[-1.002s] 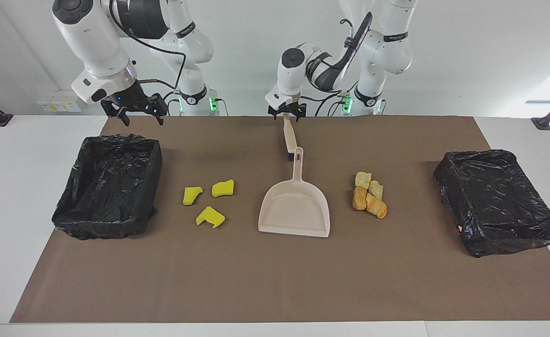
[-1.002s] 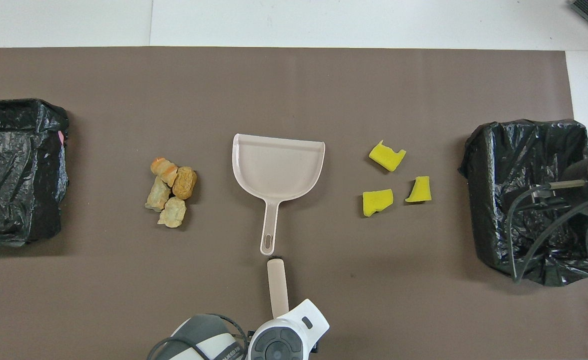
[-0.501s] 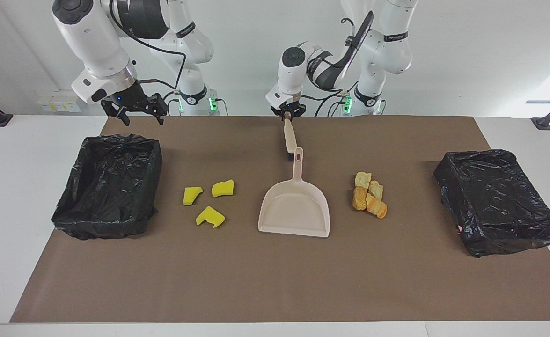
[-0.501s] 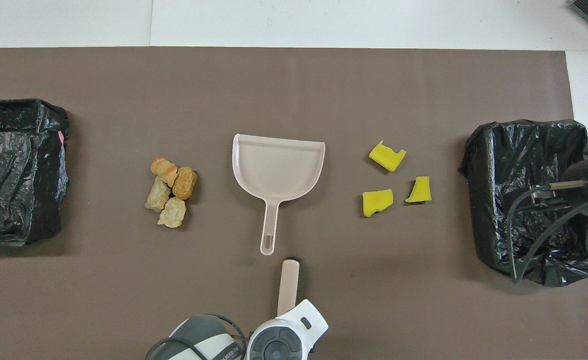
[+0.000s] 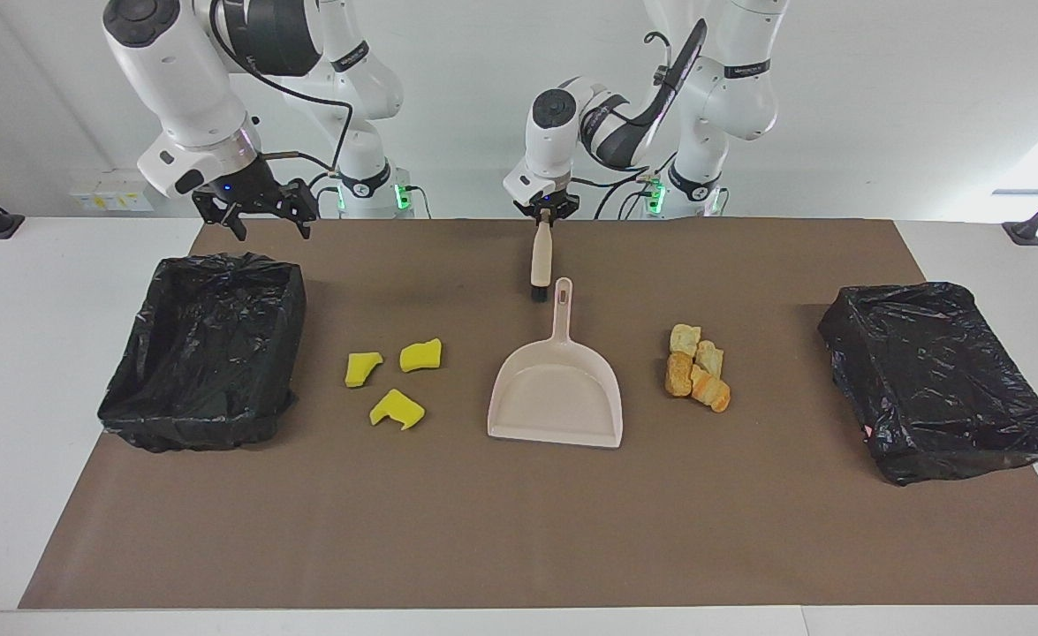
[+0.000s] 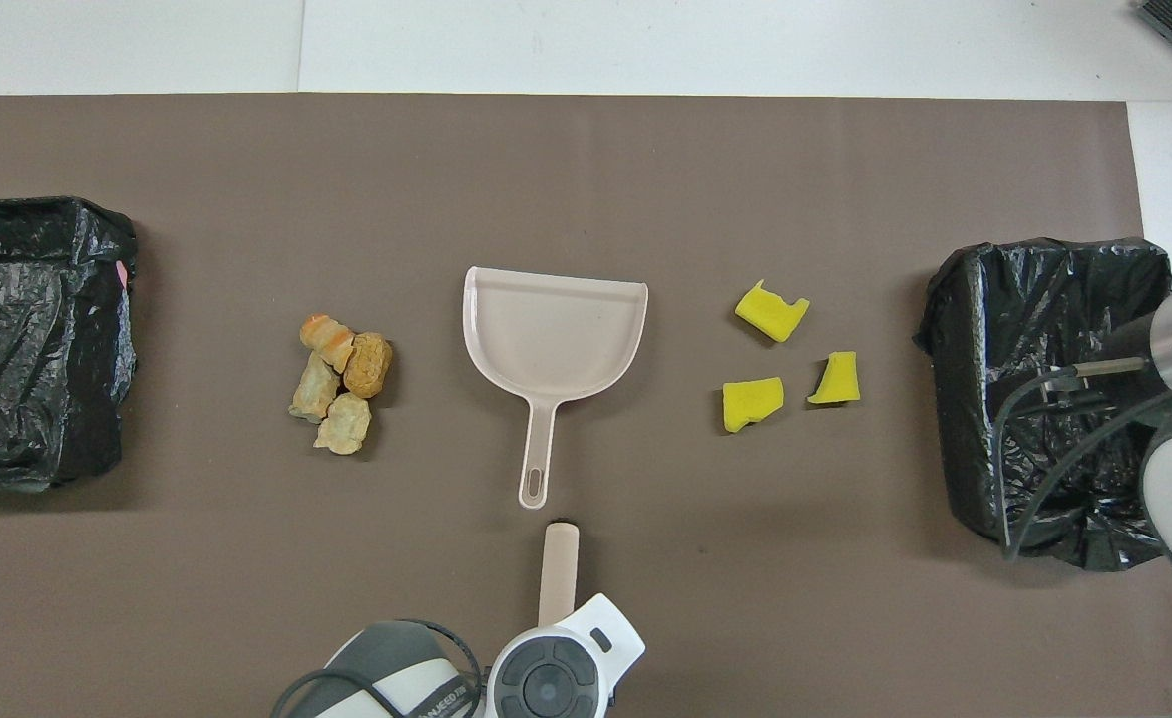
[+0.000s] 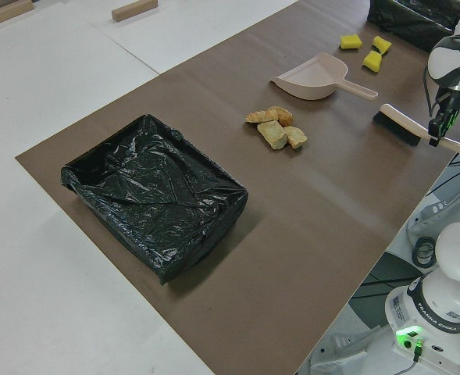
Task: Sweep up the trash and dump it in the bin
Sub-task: 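Reach the left gripper to the pink brush handle and grasp it, then lift the brush with the left gripper while the right gripper grasps the dustpan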
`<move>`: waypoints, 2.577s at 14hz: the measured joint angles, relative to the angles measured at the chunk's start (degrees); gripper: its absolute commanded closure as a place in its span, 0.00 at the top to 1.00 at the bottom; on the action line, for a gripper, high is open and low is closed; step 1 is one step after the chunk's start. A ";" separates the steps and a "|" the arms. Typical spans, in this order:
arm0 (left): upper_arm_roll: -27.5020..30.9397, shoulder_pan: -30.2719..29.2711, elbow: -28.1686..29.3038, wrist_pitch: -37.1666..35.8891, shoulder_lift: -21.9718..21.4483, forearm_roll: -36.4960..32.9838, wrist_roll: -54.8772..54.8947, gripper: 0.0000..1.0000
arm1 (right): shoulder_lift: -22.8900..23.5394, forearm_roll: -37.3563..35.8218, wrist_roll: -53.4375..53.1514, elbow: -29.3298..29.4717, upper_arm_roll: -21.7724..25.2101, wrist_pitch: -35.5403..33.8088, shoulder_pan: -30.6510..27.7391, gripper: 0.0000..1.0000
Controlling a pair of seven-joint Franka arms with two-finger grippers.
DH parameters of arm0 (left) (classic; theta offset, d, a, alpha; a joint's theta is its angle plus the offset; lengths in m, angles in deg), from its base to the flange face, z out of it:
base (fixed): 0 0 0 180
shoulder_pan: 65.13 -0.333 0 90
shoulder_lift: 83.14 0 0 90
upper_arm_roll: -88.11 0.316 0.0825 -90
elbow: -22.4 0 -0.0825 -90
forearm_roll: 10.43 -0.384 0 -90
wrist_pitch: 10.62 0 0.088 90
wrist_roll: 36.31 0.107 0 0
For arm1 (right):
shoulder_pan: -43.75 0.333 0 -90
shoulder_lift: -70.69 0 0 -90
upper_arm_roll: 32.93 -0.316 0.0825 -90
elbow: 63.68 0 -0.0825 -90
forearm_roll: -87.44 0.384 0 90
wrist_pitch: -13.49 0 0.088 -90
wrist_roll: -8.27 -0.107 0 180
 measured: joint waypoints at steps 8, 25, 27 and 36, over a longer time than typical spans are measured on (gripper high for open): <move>0.77 -17.02 -4.60 -17.56 -5.95 -0.66 6.56 0.00 | 7.07 0.23 -23.97 -2.26 -0.37 15.55 16.00 1.00; 1.18 -56.25 -17.81 -17.18 0.69 -22.10 51.78 0.00 | 30.80 -13.66 -64.12 5.70 0.02 31.95 44.60 0.81; 1.12 -56.59 -17.92 -17.06 0.73 -22.94 51.95 0.00 | 30.76 -13.70 -64.12 5.82 0.15 31.92 44.47 0.58; 0.99 -57.73 -17.93 -16.97 0.73 -23.16 53.84 0.00 | 28.06 -9.14 -54.88 6.25 0.21 27.85 40.56 0.00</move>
